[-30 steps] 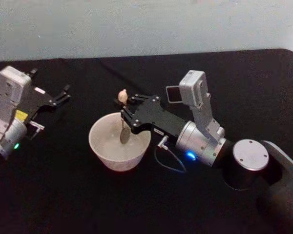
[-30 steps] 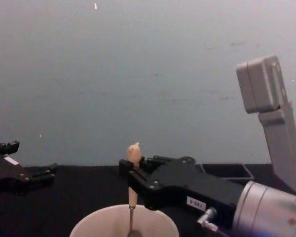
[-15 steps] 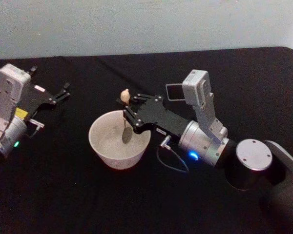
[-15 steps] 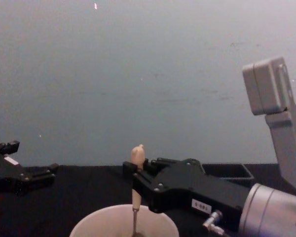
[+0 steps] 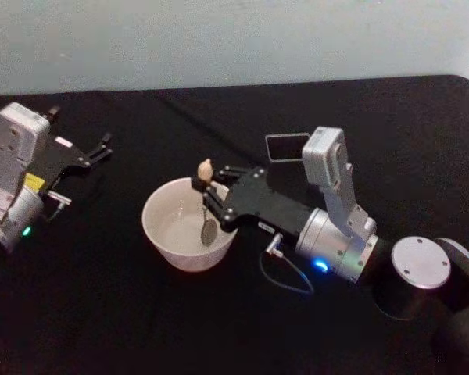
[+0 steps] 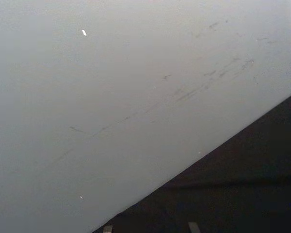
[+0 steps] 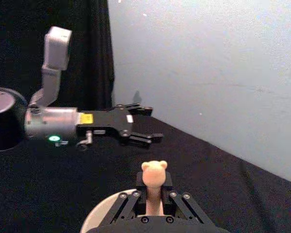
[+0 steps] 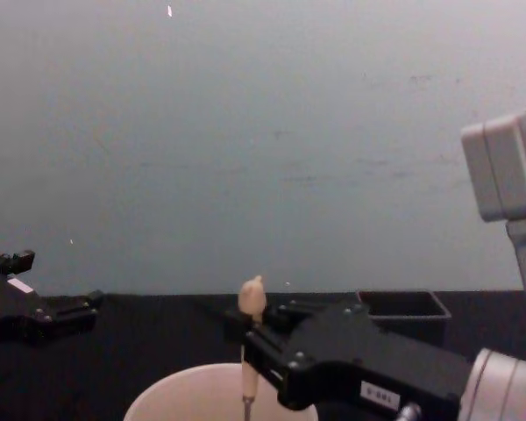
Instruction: Pick up the stirring spoon with one hand, stir inside the cup, then place it back in its original position.
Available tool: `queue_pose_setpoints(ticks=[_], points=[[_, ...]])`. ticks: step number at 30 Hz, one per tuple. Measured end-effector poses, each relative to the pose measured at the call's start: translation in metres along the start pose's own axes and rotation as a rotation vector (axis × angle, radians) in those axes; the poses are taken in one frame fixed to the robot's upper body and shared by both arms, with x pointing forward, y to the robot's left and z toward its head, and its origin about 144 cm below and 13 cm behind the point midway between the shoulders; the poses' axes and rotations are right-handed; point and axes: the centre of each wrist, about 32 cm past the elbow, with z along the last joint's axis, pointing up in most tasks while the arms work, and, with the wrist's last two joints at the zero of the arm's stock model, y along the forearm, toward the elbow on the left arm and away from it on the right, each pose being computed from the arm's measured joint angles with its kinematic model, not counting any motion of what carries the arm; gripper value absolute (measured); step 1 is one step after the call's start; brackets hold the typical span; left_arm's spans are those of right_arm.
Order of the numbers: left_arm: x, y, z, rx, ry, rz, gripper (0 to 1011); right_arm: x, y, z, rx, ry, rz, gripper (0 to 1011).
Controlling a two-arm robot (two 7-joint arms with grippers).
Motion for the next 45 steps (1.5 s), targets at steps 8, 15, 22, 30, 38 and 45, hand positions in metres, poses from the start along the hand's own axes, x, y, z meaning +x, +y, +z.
queue_pose_setpoints(ticks=[8,15,22,30,38,45], points=[[0.0,0.0,0.0,0.0,0.0,0.0,1001,-0.01,-0.003,-0.001,-0.006,0.007,0.042,173],[0.0,0.0,0.0,0.0,0.0,0.0,1001,-0.015,0.001,-0.001,-0.009,0.011,0.07,173],[0.0,0.0,0.0,0.0,0.0,0.0,1001,-0.017,0.011,0.0,0.002,0.012,0.083,172],[0.0,0.0,0.0,0.0,0.0,0.0,1001,-0.013,0.021,0.0,0.01,0.011,0.065,172],[0.0,0.0,0.0,0.0,0.0,0.0,1001,-0.007,0.028,-0.001,0.014,0.01,0.033,172],[0.0,0.0,0.0,0.0,0.0,0.0,1002,0.002,0.029,0.0,0.017,0.006,-0.008,172]])
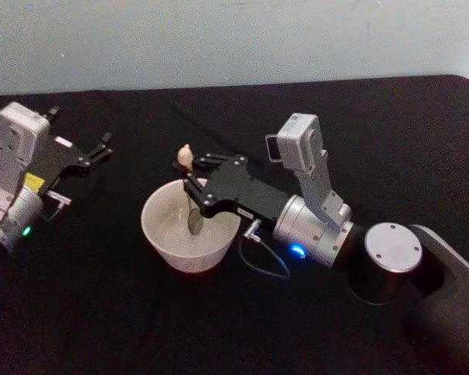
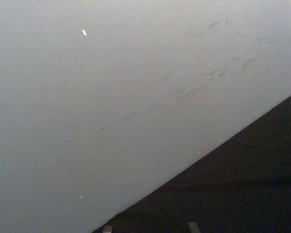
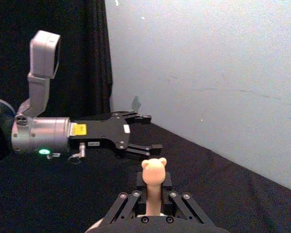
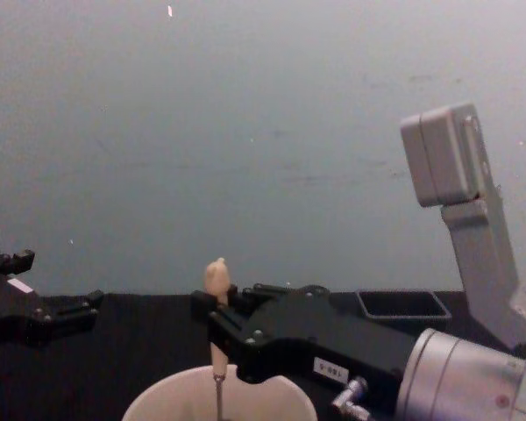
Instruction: Pick up the stirring spoon with one hand, stir inside the cup, then place it back in its original position.
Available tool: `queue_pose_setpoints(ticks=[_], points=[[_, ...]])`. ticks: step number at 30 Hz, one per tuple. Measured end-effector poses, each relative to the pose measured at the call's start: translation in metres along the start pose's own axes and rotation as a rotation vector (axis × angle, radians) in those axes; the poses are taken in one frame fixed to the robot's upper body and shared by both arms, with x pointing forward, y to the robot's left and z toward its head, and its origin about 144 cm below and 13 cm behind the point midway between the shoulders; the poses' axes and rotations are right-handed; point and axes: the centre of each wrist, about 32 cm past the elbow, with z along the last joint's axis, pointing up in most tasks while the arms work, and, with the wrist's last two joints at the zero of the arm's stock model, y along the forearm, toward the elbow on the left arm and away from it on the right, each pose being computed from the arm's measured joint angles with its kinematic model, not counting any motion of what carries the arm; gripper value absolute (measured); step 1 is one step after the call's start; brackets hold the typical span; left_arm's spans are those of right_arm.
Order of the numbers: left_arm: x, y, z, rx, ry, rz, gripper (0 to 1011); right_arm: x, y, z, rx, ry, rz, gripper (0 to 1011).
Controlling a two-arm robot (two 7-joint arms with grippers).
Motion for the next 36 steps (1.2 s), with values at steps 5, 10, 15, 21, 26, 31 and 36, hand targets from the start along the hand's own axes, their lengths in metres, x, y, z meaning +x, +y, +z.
queue_pose_setpoints(ticks=[5,10,15,21,26,31,36], points=[[0.0,0.0,0.0,0.0,0.0,0.0,1001,0.003,-0.002,0.0,-0.002,-0.002,-0.015,172],[0.0,0.0,0.0,0.0,0.0,0.0,1001,0.005,-0.004,-0.001,-0.005,-0.001,-0.023,172],[0.0,0.0,0.0,0.0,0.0,0.0,1001,0.005,-0.006,-0.001,-0.006,0.0,-0.026,172],[0.0,0.0,0.0,0.0,0.0,0.0,1001,0.005,-0.006,-0.001,-0.005,0.0,-0.026,172],[0.0,0.0,0.0,0.0,0.0,0.0,1001,0.005,-0.007,0.001,-0.002,0.0,-0.026,172],[0.0,0.0,0.0,0.0,0.0,0.0,1001,0.006,-0.008,0.006,0.015,-0.003,-0.026,172],[0.0,0.0,0.0,0.0,0.0,0.0,1001,0.006,-0.011,0.016,0.045,-0.002,-0.02,172]])
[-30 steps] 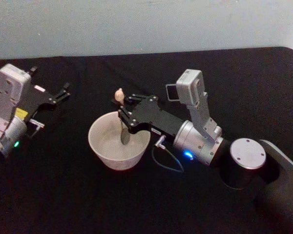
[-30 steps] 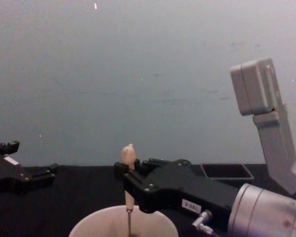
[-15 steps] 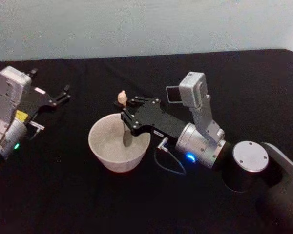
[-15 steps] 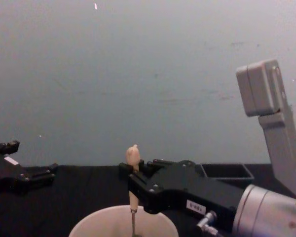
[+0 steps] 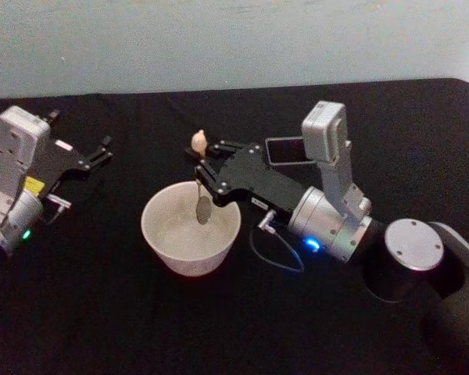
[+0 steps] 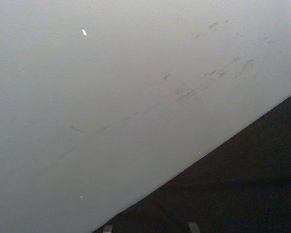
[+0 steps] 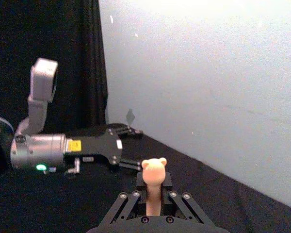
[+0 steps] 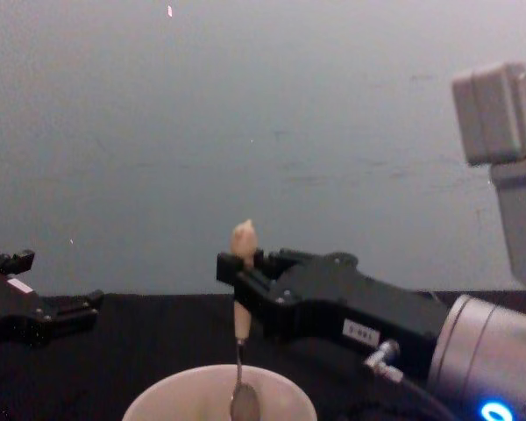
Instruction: Pick up the stirring spoon with one hand, stir inside the cup, then place it back in its original position.
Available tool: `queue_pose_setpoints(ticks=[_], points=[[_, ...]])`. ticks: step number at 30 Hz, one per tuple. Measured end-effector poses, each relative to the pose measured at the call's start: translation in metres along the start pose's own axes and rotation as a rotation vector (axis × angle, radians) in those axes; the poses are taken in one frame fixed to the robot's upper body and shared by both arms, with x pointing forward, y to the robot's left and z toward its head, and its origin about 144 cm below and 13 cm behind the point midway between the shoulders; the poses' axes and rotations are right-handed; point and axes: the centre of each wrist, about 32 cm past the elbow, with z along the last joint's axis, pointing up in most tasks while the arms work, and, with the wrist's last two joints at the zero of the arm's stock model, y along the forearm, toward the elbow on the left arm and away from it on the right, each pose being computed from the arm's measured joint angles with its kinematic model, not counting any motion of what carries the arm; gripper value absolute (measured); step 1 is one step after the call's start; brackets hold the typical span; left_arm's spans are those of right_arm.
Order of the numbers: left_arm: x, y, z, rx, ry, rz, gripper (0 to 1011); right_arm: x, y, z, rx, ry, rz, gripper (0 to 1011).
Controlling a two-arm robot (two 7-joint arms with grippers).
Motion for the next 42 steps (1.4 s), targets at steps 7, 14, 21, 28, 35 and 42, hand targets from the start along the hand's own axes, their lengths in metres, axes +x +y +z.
queue_pose_setpoints(ticks=[7,14,21,28,35,42], points=[[0.0,0.0,0.0,0.0,0.0,0.0,1001,-0.001,-0.004,0.016,0.034,-0.001,0.012,172],[0.0,0.0,0.0,0.0,0.0,0.0,1001,0.001,-0.005,0.033,0.073,-0.015,0.006,172],[0.0,0.0,0.0,0.0,0.0,0.0,1001,0.01,-0.009,0.052,0.126,-0.038,-0.03,172],[0.0,0.0,0.0,0.0,0.0,0.0,1001,0.02,-0.016,0.068,0.173,-0.064,-0.078,172],[0.0,0.0,0.0,0.0,0.0,0.0,1001,0.031,-0.03,0.075,0.178,-0.087,-0.145,172],[0.0,0.0,0.0,0.0,0.0,0.0,1001,0.035,-0.046,0.07,0.144,-0.085,-0.19,172]])
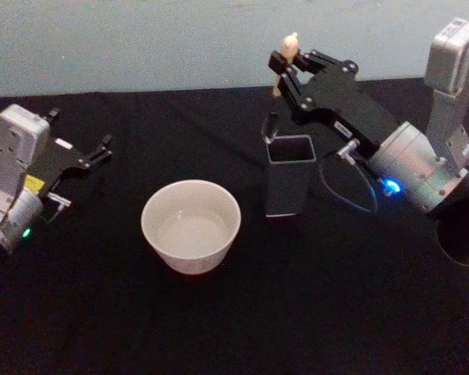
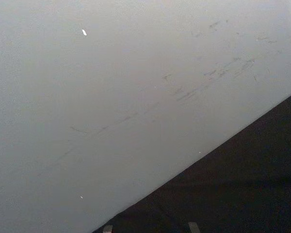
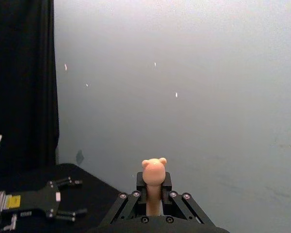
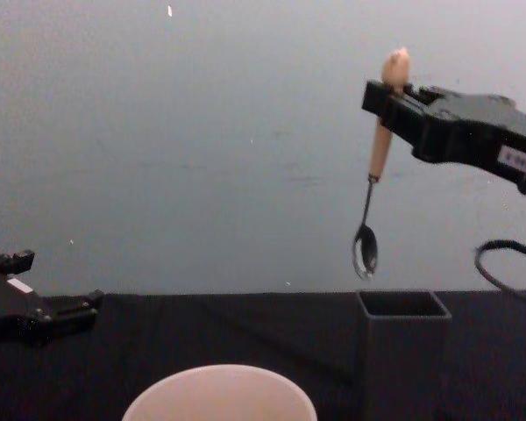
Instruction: Pick up the stirring spoon with one hand, stir inside the cup, then place it back in its original position.
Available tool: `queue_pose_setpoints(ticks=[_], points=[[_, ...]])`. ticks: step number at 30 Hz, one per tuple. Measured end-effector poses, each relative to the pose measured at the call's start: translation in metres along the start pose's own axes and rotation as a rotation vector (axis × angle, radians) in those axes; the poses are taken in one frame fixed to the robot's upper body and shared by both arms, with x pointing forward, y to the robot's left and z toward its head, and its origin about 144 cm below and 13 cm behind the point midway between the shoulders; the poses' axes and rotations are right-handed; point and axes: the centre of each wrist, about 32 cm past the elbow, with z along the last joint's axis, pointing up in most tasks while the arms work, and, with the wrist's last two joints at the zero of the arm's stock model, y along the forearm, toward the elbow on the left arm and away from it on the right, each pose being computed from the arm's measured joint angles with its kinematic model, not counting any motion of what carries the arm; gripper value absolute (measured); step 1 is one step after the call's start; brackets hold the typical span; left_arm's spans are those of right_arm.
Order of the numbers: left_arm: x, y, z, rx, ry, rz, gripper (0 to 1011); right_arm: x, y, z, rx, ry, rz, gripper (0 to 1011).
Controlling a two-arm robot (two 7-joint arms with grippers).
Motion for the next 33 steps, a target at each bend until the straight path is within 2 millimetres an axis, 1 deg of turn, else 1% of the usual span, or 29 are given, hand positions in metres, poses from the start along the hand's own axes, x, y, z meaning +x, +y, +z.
queue_pose_setpoints(ticks=[5,12,21,33], points=[[0.0,0.0,0.0,0.0,0.0,0.0,1002,0.0,-0.009,-0.005,-0.025,0.005,-0.01,172],[0.0,0.0,0.0,0.0,0.0,0.0,1001,0.002,-0.015,-0.01,-0.048,0.001,-0.039,172],[0.0,0.0,0.0,0.0,0.0,0.0,1001,0.004,-0.017,-0.016,-0.068,0.007,-0.056,172],[0.0,0.0,0.0,0.0,0.0,0.0,1001,0.001,-0.02,-0.031,-0.126,0.028,-0.065,172]])
